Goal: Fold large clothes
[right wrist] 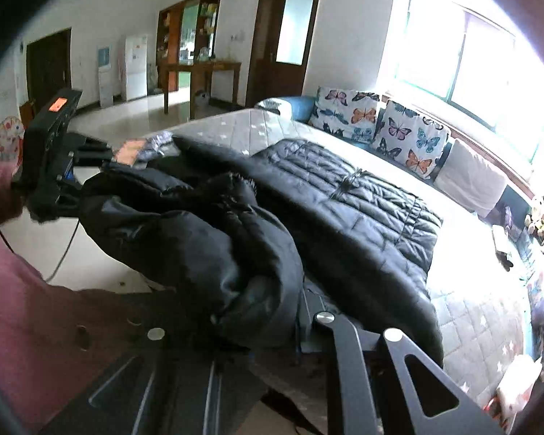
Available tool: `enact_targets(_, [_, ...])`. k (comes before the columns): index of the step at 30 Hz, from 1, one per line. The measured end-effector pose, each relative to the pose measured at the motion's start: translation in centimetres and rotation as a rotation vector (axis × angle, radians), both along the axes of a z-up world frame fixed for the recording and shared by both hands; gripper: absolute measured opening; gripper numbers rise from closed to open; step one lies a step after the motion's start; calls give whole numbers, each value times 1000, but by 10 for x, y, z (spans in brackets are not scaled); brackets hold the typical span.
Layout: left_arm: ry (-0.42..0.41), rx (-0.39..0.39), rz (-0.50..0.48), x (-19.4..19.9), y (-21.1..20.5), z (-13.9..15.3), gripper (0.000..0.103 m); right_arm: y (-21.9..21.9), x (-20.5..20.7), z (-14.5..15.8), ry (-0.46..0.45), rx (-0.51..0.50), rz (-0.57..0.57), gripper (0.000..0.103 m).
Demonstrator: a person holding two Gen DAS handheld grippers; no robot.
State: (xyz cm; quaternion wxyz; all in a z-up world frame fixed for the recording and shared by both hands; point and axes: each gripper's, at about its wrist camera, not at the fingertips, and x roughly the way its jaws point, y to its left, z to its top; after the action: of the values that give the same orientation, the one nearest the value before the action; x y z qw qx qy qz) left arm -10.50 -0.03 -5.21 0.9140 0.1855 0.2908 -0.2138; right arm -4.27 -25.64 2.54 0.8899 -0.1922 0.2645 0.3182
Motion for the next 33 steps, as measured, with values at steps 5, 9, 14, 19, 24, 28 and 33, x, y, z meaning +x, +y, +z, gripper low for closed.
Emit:
enact_targets(5, [-19,-80,67,23,17,18,27,4,18,7,-96,11,-24,15])
enact_targets(9, [-77,-46,99,90,-3,56,27,8,58,31,-194,31,-31,15])
enact_targets(14, [-121,-69,154,180,-1,97,27,16,133,57,-285,23,-46,15])
enact_targets(19, [-108,-73,207,309,-3,125,25,21,235,66,-292,6,-90,15])
enact_targets(24, [-30,-32,319,443,-9,112,12,25,340,44,-188,-12,-159,15])
enact_targets(28, [119,-31,349,512,-11,67,12,13,399,-2,-11,-23,-232,15])
enact_targets(33, [194,48,376,554,-13,2,12,2,430,-53,190,-39,-275,18])
